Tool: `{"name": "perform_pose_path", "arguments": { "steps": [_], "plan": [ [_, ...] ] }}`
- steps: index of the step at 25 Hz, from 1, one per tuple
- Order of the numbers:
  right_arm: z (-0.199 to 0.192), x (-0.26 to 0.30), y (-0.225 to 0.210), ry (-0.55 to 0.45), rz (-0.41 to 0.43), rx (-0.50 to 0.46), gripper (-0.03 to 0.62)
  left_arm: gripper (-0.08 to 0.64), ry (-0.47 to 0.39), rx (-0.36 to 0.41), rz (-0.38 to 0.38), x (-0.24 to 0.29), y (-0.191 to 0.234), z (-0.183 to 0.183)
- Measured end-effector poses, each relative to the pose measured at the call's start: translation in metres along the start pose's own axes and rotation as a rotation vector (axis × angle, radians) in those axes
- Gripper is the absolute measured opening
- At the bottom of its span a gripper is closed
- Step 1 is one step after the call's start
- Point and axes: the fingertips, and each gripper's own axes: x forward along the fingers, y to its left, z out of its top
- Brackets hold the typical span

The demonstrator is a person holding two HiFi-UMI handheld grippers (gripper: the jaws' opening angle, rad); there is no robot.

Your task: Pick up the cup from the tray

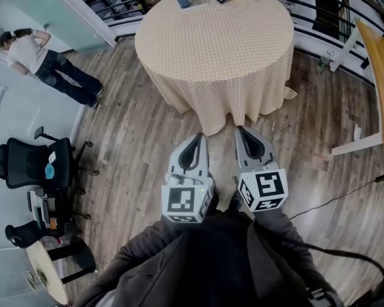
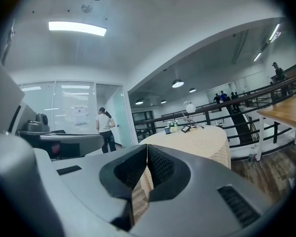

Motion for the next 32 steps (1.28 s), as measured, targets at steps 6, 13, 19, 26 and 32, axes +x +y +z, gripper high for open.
{"name": "perform_pose_path", "arguments": {
  "steps": [6,13,19,26,32],
  "plan": [
    [-0.007,0.022,-0.011,0.025,-0.012,-0.008,0.008,0.003,0.002,-0.024,-0.010,0.022,0.011,-0.010],
    [0.002,0.078,-0.023,0.049,-0.027,-0.036,0.008,0.004,-0.022,-0.074,-0.030,0.075,0.046,-0.004],
    [0.022,0.139,-0.023,0.051,-0.029,-0.072,0.008,0.004,-0.051,-0.099,-0.048,0.120,0.087,0.012],
    [0.052,0.203,0.001,0.021,-0.025,-0.141,0.008,0.005,-0.128,-0.119,-0.063,0.150,0.150,0.038],
    [0.064,0.240,0.008,0.007,-0.054,-0.171,0.008,0.003,-0.151,-0.143,-0.094,0.173,0.183,0.045]
  ]
}}
